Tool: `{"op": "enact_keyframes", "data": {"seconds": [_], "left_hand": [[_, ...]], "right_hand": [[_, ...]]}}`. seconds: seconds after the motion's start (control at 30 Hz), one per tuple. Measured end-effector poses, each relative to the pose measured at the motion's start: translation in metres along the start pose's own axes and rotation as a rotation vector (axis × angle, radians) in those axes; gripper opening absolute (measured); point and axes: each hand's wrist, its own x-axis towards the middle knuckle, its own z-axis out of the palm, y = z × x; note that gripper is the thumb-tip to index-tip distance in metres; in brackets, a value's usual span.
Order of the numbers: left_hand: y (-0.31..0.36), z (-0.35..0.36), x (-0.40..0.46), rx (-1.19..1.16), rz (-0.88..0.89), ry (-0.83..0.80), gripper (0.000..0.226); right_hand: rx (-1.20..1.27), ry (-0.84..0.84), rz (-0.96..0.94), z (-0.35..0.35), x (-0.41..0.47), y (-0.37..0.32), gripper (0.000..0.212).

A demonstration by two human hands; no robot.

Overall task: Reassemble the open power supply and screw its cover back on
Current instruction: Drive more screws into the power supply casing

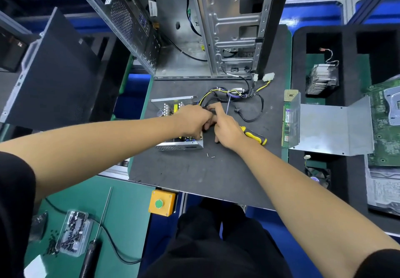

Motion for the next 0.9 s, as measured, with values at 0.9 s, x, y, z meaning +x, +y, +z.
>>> {"op": "enact_keyframes", "data": {"seconds": [0.9], "left_hand": [[0.022, 0.008, 0.009, 0.135, -0.096, 0.042, 0.052]], "right_hand": [[0.082, 0.041, -0.044, 0.011, 0.001, 0.018, 0.059]]}}
